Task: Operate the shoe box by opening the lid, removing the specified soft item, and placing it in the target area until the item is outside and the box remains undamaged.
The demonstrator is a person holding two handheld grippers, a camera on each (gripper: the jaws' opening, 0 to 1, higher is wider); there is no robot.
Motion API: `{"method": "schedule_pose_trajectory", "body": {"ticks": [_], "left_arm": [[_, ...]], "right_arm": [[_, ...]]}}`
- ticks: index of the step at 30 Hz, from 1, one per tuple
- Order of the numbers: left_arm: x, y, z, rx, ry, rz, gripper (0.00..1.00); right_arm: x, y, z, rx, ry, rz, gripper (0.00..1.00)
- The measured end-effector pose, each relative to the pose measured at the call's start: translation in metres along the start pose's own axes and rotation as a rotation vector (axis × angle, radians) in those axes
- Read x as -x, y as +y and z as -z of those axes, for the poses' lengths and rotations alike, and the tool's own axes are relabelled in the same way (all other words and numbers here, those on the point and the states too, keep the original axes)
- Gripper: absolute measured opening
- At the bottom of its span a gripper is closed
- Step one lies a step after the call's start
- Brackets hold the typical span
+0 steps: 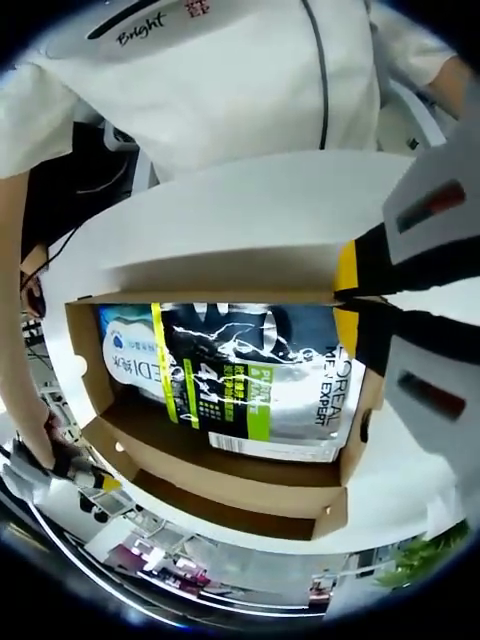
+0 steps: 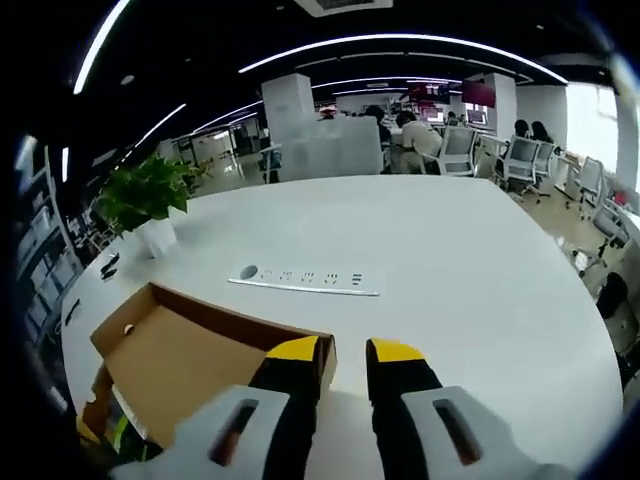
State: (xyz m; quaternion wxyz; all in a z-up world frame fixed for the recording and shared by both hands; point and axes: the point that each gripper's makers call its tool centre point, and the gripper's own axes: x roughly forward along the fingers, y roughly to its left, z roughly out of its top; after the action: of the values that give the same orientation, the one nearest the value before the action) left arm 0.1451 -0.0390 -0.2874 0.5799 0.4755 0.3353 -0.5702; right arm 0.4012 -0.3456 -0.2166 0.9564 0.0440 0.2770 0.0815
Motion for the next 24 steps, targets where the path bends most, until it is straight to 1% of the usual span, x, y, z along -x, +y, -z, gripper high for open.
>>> {"method": "schedule_pose_trajectory", "body": {"ticks": [1,2,3,4,7,8,10,12,13,14,15,16,18,19,20,22,23,24], "left_arm": [[0.000,0.000,0.000,-0.002,0.000,0.000,0.03],[0.000,0.000,0.000,-0.002,0.000,-0.001,0.03],[0.000,0.000,0.000,-0.002,0.001,-0.001,0.03],[0.000,0.000,0.000,-0.003,0.001,-0.002,0.03],[0.000,0.000,0.000,-0.005,0.001,-0.004,0.03],[0.000,0.000,0.000,-0.006,0.001,-0.004,0.03],[0.000,0.000,0.000,-0.007,-0.002,-0.005,0.03],[0.000,0.000,0.000,-0.007,-0.007,-0.005,0.03],[0.000,0.000,0.000,-0.005,-0.008,-0.004,0.03],[0.000,0.000,0.000,-0.003,-0.009,-0.003,0.03],[0.000,0.000,0.000,-0.004,-0.009,-0.002,0.03],[0.000,0.000,0.000,-0.003,-0.009,0.000,0.03],[0.000,0.000,0.000,-0.003,-0.008,0.001,0.03],[0.000,0.000,0.000,-0.004,-0.007,0.001,0.03],[0.000,0.000,0.000,-0.004,-0.007,0.000,0.03],[0.000,0.000,0.000,-0.005,-0.010,-0.002,0.03],[0.000,0.000,0.000,-0.004,-0.011,-0.002,0.03],[0.000,0.000,0.000,0.002,-0.011,-0.002,0.03]], "right_arm": [[0.002,0.004,-0.005,-0.020,-0.023,-0.034,0.22],[0.003,0.007,-0.008,-0.035,-0.031,-0.055,0.24],[0.006,0.010,-0.009,-0.056,-0.037,-0.080,0.24],[0.009,0.011,-0.010,-0.064,-0.042,-0.089,0.24],[0.015,0.013,-0.010,-0.070,-0.049,-0.125,0.29],[0.013,0.007,-0.014,-0.085,-0.043,-0.122,0.30],[0.013,0.007,-0.012,-0.094,-0.040,-0.135,0.30],[0.017,0.015,-0.009,-0.173,-0.039,-0.207,0.30],[0.019,0.015,-0.012,-0.174,-0.058,-0.223,0.29],[0.022,0.010,-0.020,-0.157,-0.121,-0.223,0.25],[0.026,0.010,-0.025,-0.140,-0.156,-0.230,0.22],[0.029,0.012,-0.027,-0.148,-0.165,-0.247,0.22],[0.032,0.012,-0.023,-0.169,-0.134,-0.244,0.27],[0.034,0.013,-0.024,-0.172,-0.142,-0.260,0.29],[0.036,0.016,-0.029,-0.149,-0.166,-0.285,0.29],[0.042,0.019,-0.026,-0.138,-0.160,-0.292,0.30],[0.045,0.029,-0.023,-0.116,-0.144,-0.338,0.28],[0.046,0.031,-0.021,-0.126,-0.130,-0.342,0.26]]}}
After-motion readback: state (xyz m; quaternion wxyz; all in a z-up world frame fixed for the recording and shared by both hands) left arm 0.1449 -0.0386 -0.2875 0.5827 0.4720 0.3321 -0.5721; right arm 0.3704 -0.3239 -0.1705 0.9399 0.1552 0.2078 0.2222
